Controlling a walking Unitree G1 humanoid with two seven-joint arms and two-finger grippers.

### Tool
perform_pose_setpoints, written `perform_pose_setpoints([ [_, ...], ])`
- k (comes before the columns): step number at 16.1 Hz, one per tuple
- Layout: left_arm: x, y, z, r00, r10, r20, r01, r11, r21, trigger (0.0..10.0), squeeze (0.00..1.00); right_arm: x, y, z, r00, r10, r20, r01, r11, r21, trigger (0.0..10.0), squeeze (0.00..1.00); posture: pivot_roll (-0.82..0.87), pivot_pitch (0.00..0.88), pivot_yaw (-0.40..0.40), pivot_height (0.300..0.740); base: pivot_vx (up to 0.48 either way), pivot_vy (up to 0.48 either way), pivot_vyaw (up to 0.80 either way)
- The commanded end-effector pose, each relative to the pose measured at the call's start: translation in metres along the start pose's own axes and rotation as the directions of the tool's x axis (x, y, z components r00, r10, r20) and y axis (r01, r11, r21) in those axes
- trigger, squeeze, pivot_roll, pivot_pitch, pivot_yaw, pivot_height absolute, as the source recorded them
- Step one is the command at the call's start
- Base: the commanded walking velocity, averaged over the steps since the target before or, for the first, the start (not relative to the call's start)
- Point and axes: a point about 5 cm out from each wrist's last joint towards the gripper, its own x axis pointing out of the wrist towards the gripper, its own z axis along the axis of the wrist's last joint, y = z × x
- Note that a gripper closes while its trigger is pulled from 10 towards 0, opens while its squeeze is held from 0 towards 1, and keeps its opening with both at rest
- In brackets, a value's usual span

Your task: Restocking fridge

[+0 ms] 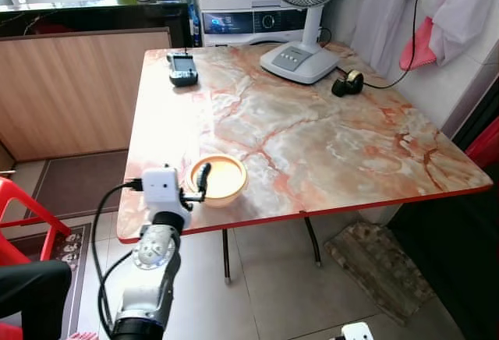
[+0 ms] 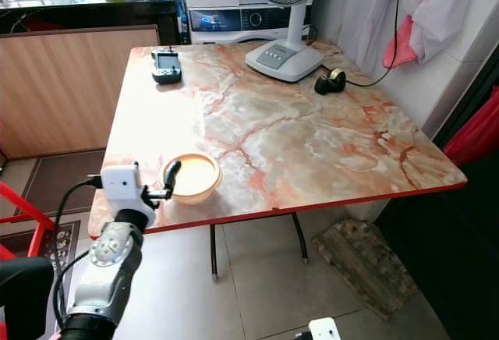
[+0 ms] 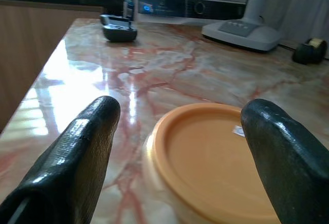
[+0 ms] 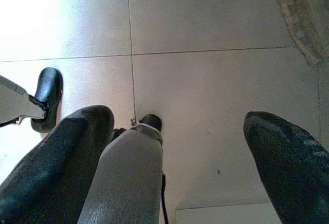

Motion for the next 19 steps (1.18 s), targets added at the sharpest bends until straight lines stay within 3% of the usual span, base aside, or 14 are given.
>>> perform_pose_setpoints([
  [1, 0.001, -0.004, 0.008, 0.999, -0.018, 0.028, 0.017, 0.999, 0.027, 10.0, 0.00, -0.001, -0.002, -0.001, 1.000, -0.009, -0.010, 0.009, 1.000, 0.004, 10.0, 0.00, 0.10, 0.000, -0.055, 0.740, 0.244, 0.000, 0.00],
  [9, 0.003, -0.007, 0.010, 0.999, -0.032, 0.040, 0.030, 0.999, 0.032, 10.0, 0.00, 0.000, -0.001, -0.002, 1.000, 0.000, -0.014, 0.000, 1.000, -0.002, 10.0, 0.00, 0.10, 0.000, -0.056, 0.740, 0.285, 0.000, 0.00],
  [19, -0.006, -0.003, 0.005, 1.000, -0.012, 0.029, 0.011, 0.999, 0.034, 10.0, 0.00, 0.000, -0.001, -0.001, 1.000, 0.002, -0.013, -0.002, 1.000, -0.003, 10.0, 0.00, 0.10, 0.000, -0.059, 0.740, 0.000, 0.000, 0.00],
])
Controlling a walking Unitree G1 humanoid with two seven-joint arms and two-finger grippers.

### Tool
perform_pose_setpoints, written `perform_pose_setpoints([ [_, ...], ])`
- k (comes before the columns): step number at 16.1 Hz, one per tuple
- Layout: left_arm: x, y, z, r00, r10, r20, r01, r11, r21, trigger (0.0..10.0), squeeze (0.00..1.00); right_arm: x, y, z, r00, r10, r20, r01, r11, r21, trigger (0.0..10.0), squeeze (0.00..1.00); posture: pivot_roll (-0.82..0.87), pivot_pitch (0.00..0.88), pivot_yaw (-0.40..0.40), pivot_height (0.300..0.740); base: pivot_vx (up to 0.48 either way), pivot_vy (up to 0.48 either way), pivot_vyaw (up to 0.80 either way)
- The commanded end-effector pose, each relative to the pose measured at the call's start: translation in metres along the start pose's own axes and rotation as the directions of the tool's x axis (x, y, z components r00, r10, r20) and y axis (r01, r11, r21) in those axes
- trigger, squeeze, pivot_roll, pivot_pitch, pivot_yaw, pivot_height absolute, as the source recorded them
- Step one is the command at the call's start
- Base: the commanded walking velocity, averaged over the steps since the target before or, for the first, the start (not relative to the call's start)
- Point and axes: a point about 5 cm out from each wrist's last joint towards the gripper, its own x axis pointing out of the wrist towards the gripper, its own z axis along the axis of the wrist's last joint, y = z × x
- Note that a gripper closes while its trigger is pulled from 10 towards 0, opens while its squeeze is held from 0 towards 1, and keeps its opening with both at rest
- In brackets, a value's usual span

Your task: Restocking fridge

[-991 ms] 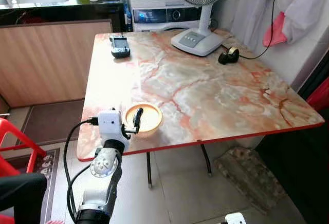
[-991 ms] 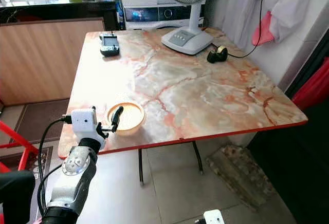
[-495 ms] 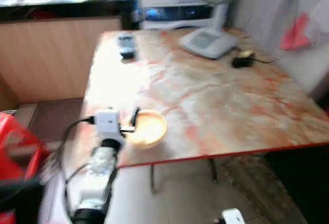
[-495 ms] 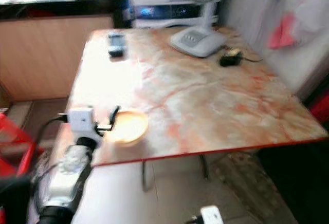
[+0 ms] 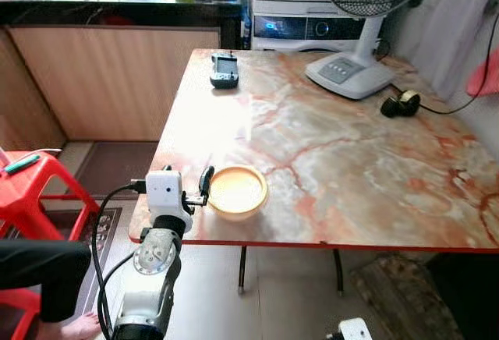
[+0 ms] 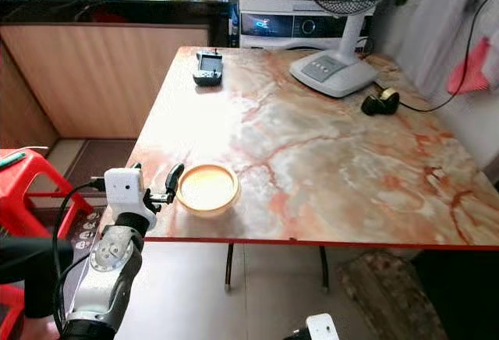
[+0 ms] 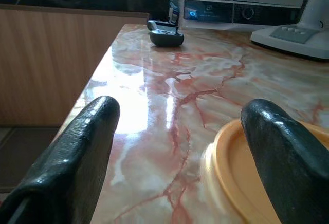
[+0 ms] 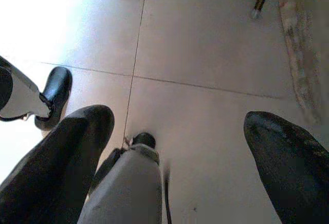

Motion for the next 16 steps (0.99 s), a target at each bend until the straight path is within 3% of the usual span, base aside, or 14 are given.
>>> perform_pose_setpoints([
  [1, -0.001, 0.001, 0.004, 1.000, 0.012, 0.007, -0.012, 1.000, -0.008, 10.0, 0.00, -0.001, -0.003, -0.004, 1.000, -0.007, -0.011, 0.007, 1.000, -0.001, 10.0, 0.00, 0.11, 0.000, -0.061, 0.740, 0.000, 0.000, 0.00],
  [5, 0.000, 0.008, -0.001, 0.999, 0.021, -0.038, -0.027, 0.987, -0.156, 10.0, 0.00, -0.001, -0.003, -0.003, 1.000, -0.005, -0.010, 0.005, 1.000, -0.002, 10.0, 0.00, 0.11, 0.000, -0.063, 0.740, 0.000, 0.000, 0.00],
  [6, 0.004, 0.017, -0.001, 0.999, 0.019, -0.049, -0.028, 0.978, -0.204, 10.0, 0.00, -0.001, -0.003, -0.003, 1.000, -0.006, -0.008, 0.006, 1.000, -0.001, 10.0, 0.00, 0.11, 0.000, -0.064, 0.740, 0.000, 0.000, 0.00],
  [8, 0.008, 0.027, 0.001, 0.998, 0.016, -0.053, -0.028, 0.971, -0.236, 10.0, 0.00, -0.001, -0.004, -0.003, 1.000, -0.009, -0.007, 0.009, 1.000, 0.000, 10.0, 0.00, 0.11, 0.000, -0.068, 0.740, 0.000, 0.000, 0.00],
  [11, 0.008, 0.029, -0.006, 0.991, -0.093, -0.093, 0.068, 0.967, -0.246, 10.0, 0.00, -0.001, -0.005, -0.002, 1.000, -0.012, -0.005, 0.012, 1.000, -0.003, 10.0, 0.00, 0.11, 0.000, -0.075, 0.740, 0.000, 0.000, 0.00],
  [13, 0.007, 0.031, -0.010, 0.985, -0.128, -0.112, 0.089, 0.949, -0.302, 10.0, 0.00, -0.002, -0.006, -0.002, 1.000, -0.014, -0.003, 0.014, 1.000, -0.007, 10.0, 0.00, 0.11, 0.000, -0.079, 0.740, 0.000, 0.000, 0.00],
  [16, 0.009, 0.041, -0.009, 0.981, -0.154, -0.117, 0.114, 0.949, -0.293, 10.0, 0.00, -0.002, -0.007, -0.001, 1.000, -0.017, -0.003, 0.017, 1.000, -0.009, 10.0, 0.00, 0.10, 0.000, -0.084, 0.740, 0.000, 0.000, 0.00],
])
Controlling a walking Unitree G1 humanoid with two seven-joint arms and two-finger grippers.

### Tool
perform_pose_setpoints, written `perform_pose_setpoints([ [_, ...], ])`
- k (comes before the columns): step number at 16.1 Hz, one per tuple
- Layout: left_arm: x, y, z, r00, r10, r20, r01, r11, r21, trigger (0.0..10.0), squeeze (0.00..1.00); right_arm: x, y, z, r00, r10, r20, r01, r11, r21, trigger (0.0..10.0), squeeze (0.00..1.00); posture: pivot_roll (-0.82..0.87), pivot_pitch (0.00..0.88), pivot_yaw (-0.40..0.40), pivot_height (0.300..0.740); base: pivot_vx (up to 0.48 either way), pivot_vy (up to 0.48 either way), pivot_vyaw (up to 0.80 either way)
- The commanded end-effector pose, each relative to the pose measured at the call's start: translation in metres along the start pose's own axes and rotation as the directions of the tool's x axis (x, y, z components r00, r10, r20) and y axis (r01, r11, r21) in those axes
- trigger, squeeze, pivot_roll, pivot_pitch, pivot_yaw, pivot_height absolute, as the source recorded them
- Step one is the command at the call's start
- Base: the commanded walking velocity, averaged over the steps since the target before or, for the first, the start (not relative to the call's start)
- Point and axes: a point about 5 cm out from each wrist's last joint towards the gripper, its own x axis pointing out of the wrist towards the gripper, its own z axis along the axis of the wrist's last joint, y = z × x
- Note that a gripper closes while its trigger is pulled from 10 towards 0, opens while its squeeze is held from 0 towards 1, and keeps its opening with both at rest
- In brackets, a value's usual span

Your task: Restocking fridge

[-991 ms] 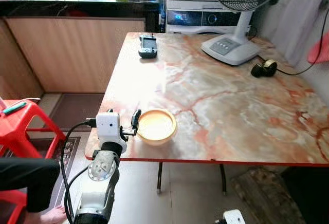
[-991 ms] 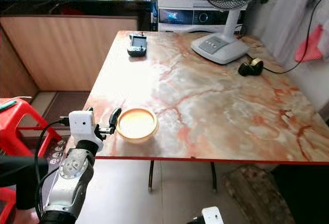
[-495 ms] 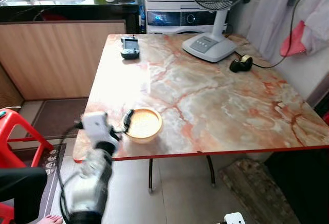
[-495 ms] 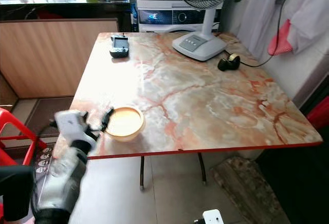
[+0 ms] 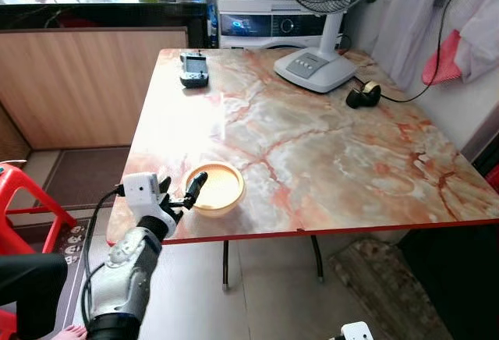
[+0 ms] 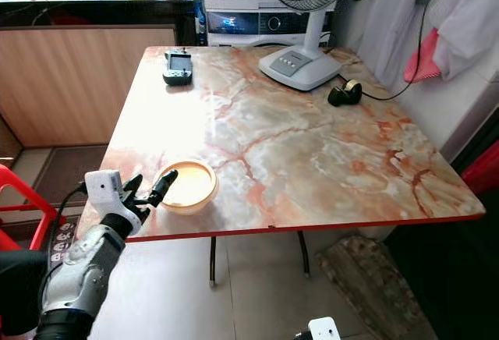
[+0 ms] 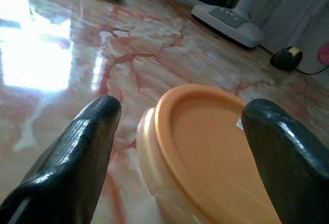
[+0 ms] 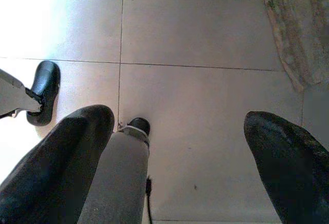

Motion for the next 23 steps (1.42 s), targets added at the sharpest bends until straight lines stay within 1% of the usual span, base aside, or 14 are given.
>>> perform_pose_setpoints([
  [1, 0.002, 0.005, 0.003, 1.000, -0.002, -0.004, 0.002, 1.000, -0.016, 10.0, 0.00, -0.001, -0.005, 0.000, 1.000, -0.011, 0.004, 0.011, 1.000, -0.007, 10.0, 0.00, 0.10, 0.000, -0.084, 0.740, 0.000, 0.000, 0.00],
  [3, 0.001, 0.013, 0.005, 0.999, -0.030, -0.012, 0.030, 0.998, -0.049, 10.0, 0.00, -0.001, -0.005, 0.001, 1.000, -0.013, 0.005, 0.013, 1.000, -0.007, 10.0, 0.00, 0.10, 0.000, -0.086, 0.740, 0.000, 0.000, 0.00],
  [4, -0.001, 0.021, 0.001, 1.000, -0.014, -0.026, 0.012, 0.998, -0.064, 10.0, 0.00, -0.001, -0.005, 0.001, 1.000, -0.013, 0.006, 0.013, 1.000, -0.009, 10.0, 0.00, 0.10, 0.000, -0.088, 0.740, 0.000, 0.000, 0.00],
  [5, -0.002, 0.024, -0.001, 1.000, -0.011, -0.028, 0.009, 0.997, -0.073, 10.0, 0.00, -0.001, -0.005, 0.001, 1.000, -0.014, 0.007, 0.014, 1.000, -0.009, 10.0, 0.00, 0.10, 0.000, -0.088, 0.740, 0.000, 0.000, 0.00],
  [7, -0.002, 0.025, -0.001, 1.000, -0.015, -0.020, 0.013, 0.995, -0.095, 10.0, 0.00, -0.001, -0.006, 0.001, 1.000, -0.015, 0.008, 0.015, 1.000, -0.009, 10.0, 0.00, 0.10, 0.000, -0.091, 0.740, 0.000, 0.000, 0.00],
  [8, 0.002, 0.025, -0.001, 1.000, -0.027, -0.006, 0.026, 0.990, -0.136, 10.0, 0.00, -0.001, -0.007, 0.002, 1.000, -0.016, 0.008, 0.016, 1.000, -0.012, 10.0, 0.00, 0.10, 0.000, -0.094, 0.740, 0.000, 0.000, 0.00],
  [10, 0.005, 0.025, -0.001, 1.000, -0.024, -0.002, 0.024, 0.989, -0.147, 10.0, 0.00, -0.001, -0.007, 0.002, 1.000, -0.016, 0.008, 0.017, 1.000, -0.013, 10.0, 0.00, 0.10, 0.000, -0.096, 0.740, 0.000, 0.000, 0.00],
  [11, 0.010, 0.022, 0.001, 0.999, -0.043, 0.020, 0.046, 0.982, -0.183, 10.0, 0.00, -0.001, -0.008, 0.002, 1.000, -0.021, 0.011, 0.021, 1.000, -0.015, 10.0, 0.00, 0.09, 0.000, -0.099, 0.740, 0.000, 0.000, 0.00],
  [14, 0.018, 0.017, 0.001, 0.997, -0.074, 0.028, 0.078, 0.975, -0.206, 10.0, 0.00, -0.001, -0.009, 0.003, 1.000, -0.026, 0.012, 0.026, 0.999, -0.019, 10.0, 0.00, 0.09, 0.000, -0.104, 0.740, 0.000, 0.000, 0.00],
  [15, 0.020, 0.017, 0.002, 0.997, -0.068, 0.042, 0.076, 0.969, -0.235, 10.0, 0.00, -0.002, -0.009, 0.003, 1.000, -0.025, 0.012, 0.026, 0.999, -0.019, 10.0, 0.00, 0.09, 0.000, -0.106, 0.740, 0.000, 0.000, 0.00],
  [17, 0.023, 0.016, 0.001, 0.996, -0.076, 0.048, 0.086, 0.965, -0.249, 10.0, 0.00, -0.002, -0.010, 0.003, 1.000, -0.026, 0.013, 0.026, 0.999, -0.020, 10.0, 0.00, 0.08, 0.000, -0.106, 0.740, 0.000, 0.000, 0.00],
  [18, 0.025, 0.012, -0.002, 0.994, -0.099, 0.053, 0.110, 0.954, -0.278, 10.0, 0.00, -0.002, -0.010, 0.003, 1.000, -0.026, 0.014, 0.026, 0.999, -0.020, 10.0, 0.00, 0.08, 0.000, -0.105, 0.740, 0.000, 0.000, 0.00],
  [21, 0.023, 0.009, -0.012, 0.994, -0.107, 0.029, 0.111, 0.948, -0.299, 10.0, 0.00, -0.002, -0.010, 0.004, 1.000, -0.025, 0.014, 0.025, 0.999, -0.023, 10.0, 0.00, 0.08, 0.000, -0.108, 0.740, 0.000, 0.000, 0.00],
  [23, 0.023, 0.004, -0.019, 0.991, -0.130, 0.017, 0.128, 0.938, -0.323, 10.0, 0.00, -0.001, -0.010, 0.004, 1.000, -0.025, 0.015, 0.025, 0.999, -0.023, 10.0, 0.00, 0.08, 0.000, -0.106, 0.740, 0.000, 0.000, 0.00],
])
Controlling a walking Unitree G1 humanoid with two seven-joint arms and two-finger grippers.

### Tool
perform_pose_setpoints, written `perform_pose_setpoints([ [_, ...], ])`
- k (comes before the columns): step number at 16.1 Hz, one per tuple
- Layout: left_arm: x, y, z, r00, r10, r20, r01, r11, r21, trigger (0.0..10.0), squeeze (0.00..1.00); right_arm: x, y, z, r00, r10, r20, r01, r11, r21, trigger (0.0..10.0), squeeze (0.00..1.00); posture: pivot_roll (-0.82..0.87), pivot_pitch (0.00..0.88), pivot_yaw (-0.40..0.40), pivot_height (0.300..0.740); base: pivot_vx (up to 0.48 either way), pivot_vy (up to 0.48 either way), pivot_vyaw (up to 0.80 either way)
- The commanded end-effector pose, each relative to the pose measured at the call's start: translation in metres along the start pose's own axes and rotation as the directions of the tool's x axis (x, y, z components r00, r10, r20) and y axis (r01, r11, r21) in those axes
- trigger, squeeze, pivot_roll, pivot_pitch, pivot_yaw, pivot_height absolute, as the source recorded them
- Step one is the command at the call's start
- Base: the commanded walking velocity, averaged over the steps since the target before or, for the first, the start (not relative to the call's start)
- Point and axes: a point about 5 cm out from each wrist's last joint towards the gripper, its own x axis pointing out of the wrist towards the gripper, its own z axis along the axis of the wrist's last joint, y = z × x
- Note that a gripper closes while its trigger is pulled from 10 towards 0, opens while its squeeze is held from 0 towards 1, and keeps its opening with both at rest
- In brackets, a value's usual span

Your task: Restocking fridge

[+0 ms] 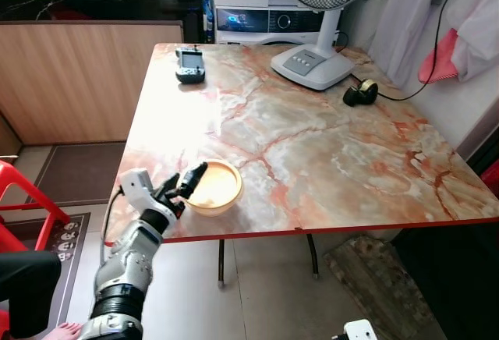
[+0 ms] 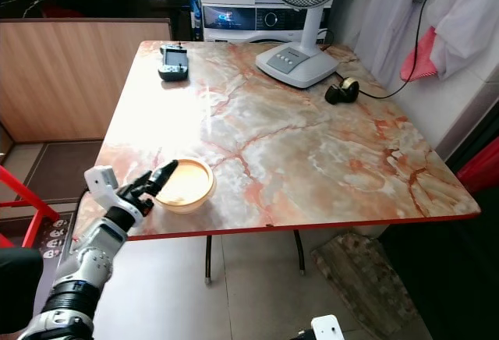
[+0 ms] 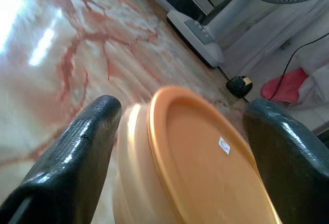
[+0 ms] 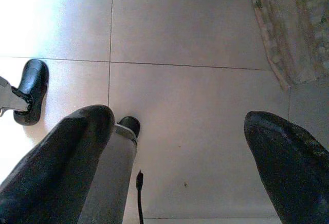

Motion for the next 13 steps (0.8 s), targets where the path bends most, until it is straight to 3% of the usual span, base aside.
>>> perform_pose_setpoints([
  [1, 0.002, -0.003, -0.004, 1.000, -0.021, -0.014, 0.021, 1.000, -0.006, 10.0, 0.00, 0.000, -0.004, 0.002, 1.000, -0.010, 0.002, 0.010, 1.000, -0.010, 10.0, 0.00, 0.08, 0.000, -0.106, 0.740, 0.000, 0.000, 0.00],
  [13, 0.012, -0.010, -0.015, 0.999, -0.023, -0.028, 0.022, 0.999, -0.037, 9.9, 0.00, 0.000, -0.004, 0.002, 1.000, -0.010, 0.002, 0.010, 1.000, -0.013, 10.0, 0.00, 0.07, 0.000, -0.106, 0.740, 0.000, 0.000, 0.00],
])
